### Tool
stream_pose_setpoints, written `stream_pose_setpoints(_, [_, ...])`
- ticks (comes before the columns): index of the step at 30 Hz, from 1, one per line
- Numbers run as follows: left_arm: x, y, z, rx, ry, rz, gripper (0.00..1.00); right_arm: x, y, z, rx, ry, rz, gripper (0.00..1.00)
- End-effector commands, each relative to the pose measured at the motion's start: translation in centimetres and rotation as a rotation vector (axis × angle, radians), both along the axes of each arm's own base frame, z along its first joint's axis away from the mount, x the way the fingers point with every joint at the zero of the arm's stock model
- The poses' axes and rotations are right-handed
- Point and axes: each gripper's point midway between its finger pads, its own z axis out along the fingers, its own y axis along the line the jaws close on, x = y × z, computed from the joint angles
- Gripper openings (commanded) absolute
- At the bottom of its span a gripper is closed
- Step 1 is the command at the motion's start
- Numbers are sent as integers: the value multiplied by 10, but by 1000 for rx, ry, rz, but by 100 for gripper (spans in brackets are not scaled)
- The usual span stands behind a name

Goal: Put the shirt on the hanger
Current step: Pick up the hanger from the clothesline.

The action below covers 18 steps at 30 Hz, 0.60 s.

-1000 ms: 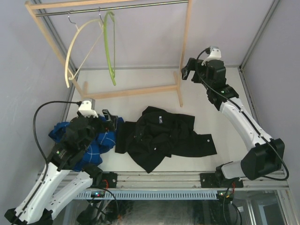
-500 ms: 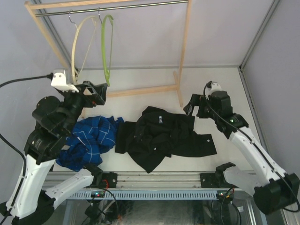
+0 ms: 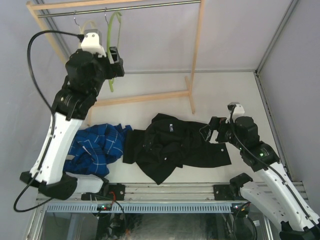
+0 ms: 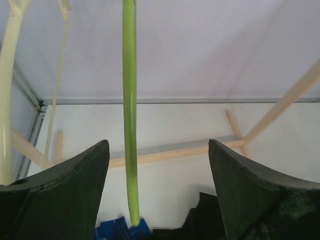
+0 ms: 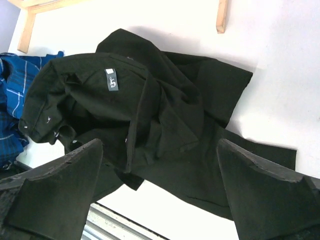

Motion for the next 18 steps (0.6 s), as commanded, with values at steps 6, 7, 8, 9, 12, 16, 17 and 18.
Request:
stream_pose_setpoints(6, [32,26,-14,48,73,64,77,-16,4,10,57,-11,4,93])
stream_pose_setpoints(7, [33,27,-18,50,81,65,76,-17,5,10,61,-9,6,92])
stream_pose_setpoints(8, [35,28,-22,53,88,63,74,-17,6,11,65,-10,6,92])
stream_pose_setpoints(9, [36,28,-25,52,95,59,71,-17,7,10,64,-9,7,92])
stream_pose_setpoints(12, [38,25,-32,60,98,34,61,-17,10,8,63,5,6,91])
stream_pose_setpoints(16, [39,18,-33,50,72,-8,51,-17,16,3,65,25,16,90])
stream_pose_setpoints(17, [40,17,-33,50,70,-9,48,-18,18,3,73,27,19,90])
stream_pose_setpoints(18, [41,17,-33,52,69,-7,45,-18,20,4,83,24,20,90])
